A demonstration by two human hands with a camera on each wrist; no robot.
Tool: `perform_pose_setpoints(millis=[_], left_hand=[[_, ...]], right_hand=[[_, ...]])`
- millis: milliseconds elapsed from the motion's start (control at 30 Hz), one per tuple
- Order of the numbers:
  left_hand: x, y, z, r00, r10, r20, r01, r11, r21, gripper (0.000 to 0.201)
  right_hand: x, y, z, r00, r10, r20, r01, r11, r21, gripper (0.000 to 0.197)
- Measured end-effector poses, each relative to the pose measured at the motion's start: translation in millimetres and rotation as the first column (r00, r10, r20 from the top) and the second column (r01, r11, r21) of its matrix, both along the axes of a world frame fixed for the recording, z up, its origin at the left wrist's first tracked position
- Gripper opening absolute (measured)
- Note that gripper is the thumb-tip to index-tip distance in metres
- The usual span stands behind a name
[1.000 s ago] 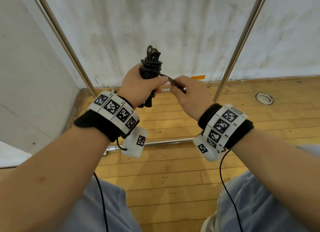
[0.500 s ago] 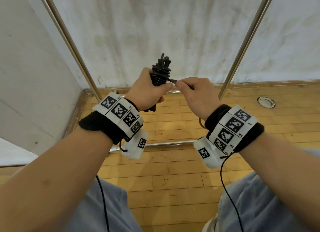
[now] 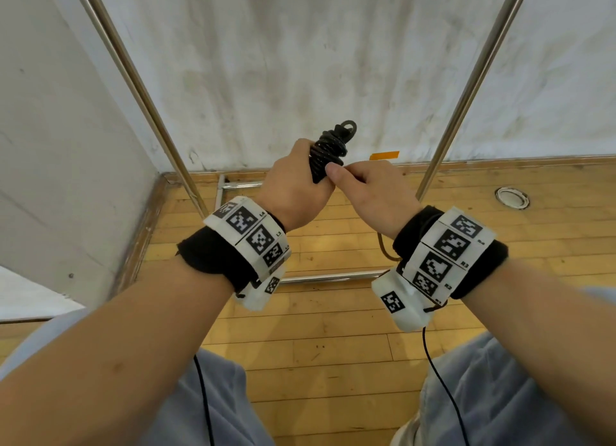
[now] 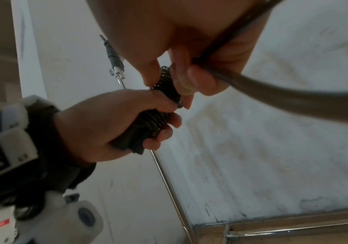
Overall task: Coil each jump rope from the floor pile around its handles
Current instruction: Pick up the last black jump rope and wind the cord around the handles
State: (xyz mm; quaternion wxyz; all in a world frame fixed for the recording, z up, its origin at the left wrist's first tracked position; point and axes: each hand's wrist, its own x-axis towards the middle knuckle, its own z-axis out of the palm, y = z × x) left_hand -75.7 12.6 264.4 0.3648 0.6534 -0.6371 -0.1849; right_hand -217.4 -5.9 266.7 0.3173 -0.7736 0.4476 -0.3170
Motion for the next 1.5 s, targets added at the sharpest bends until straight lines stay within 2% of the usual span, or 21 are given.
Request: perform_pose_setpoints(millis=[67,167,267,367,500,567,633,733,1000,1067,1133,1200,1367,1433,1500], left_hand=[[-2.5,-0.6,-1.3,0.998,0.0,0.064,-0.002,1.0,0.022,0.032],[-5.3,-0.1,-0.8,0.997,-0.049,0.056,0.047,0.998,0.043,0.029],[-4.5,2.1,2.1,0.982,-0.157,-0.108,0.166,0.983,0.08,0.028],[0.8,3.6,7.2,0.927,-0.242,-0.285,0.286,0.95,0.124,0.031],[9.6,3.7,13.0,0.92,-0.24,-0.308,0.286,0.951,0.114,0.049],[11.7,4.1,14.5,0.911,-0.22,-0.347,0.272,0.956,0.106,0.05],[12.3,4.4,15.0,0.923,-0.22,-0.315,0.265,0.958,0.109,0.043],[12.7,3.7,15.5,0.919,-0.243,-0.309,0.289,0.951,0.11,0.018],[10.2,0.9,18.8,0.852,-0.258,-0.455,0.345,0.931,0.12,0.007],[9.2,0.5,18.9,0.825,-0.259,-0.503,0.366,0.922,0.125,0.015],[8.3,-1.0,16.1,0.814,-0.226,-0.535,0.351,0.926,0.143,0.037],[7.7,-0.4,13.6,0.841,-0.168,-0.514,0.299,0.936,0.184,0.049],[11.9,-1.2,11.5,0.926,-0.162,-0.34,0.247,0.943,0.223,0.05],[10.2,-1.9,9.1,0.973,-0.162,-0.163,0.193,0.961,0.197,0.047],[3.3,-0.7,4.8,0.991,-0.13,0.038,0.125,0.984,0.126,0.044]], right_hand=[[0.3,-0.3,0.0,1.0,-0.024,0.002,0.024,0.999,0.02,0.052],[-1.1,-3.7,-0.3,0.997,-0.056,0.055,0.052,0.996,0.07,0.055],[-5.4,-9.8,-2.2,0.996,-0.058,0.065,0.052,0.995,0.084,0.053],[-9.2,-14.9,-2.9,0.994,-0.04,0.1,0.026,0.991,0.13,0.046],[-11.5,-16.5,-0.1,0.99,-0.001,0.144,-0.019,0.99,0.141,0.045],[-9.6,-14.8,1.6,0.985,0.033,0.171,-0.059,0.986,0.153,0.038],[-7.8,-13.9,3.3,0.986,0.036,0.162,-0.059,0.989,0.138,0.038],[-7.6,-12.9,4.5,0.99,0.038,0.132,-0.054,0.992,0.117,0.042],[-11.0,-12.8,6.5,0.995,0.018,0.097,-0.032,0.989,0.145,0.051],[-10.8,-13.0,6.4,0.997,0.018,0.081,-0.031,0.986,0.166,0.051],[-9.4,-13.1,6.1,0.998,0.021,0.066,-0.033,0.98,0.195,0.051],[-7.5,-14.1,6.0,0.998,0.022,0.062,-0.034,0.98,0.196,0.055],[-4.1,-14.5,3.9,0.999,0.035,-0.019,-0.032,0.987,0.159,0.05],[-3.6,-14.3,2.8,0.999,0.026,-0.025,-0.021,0.985,0.171,0.05],[-1.7,-14.2,2.1,1.0,0.01,-0.021,-0.006,0.986,0.169,0.053]])
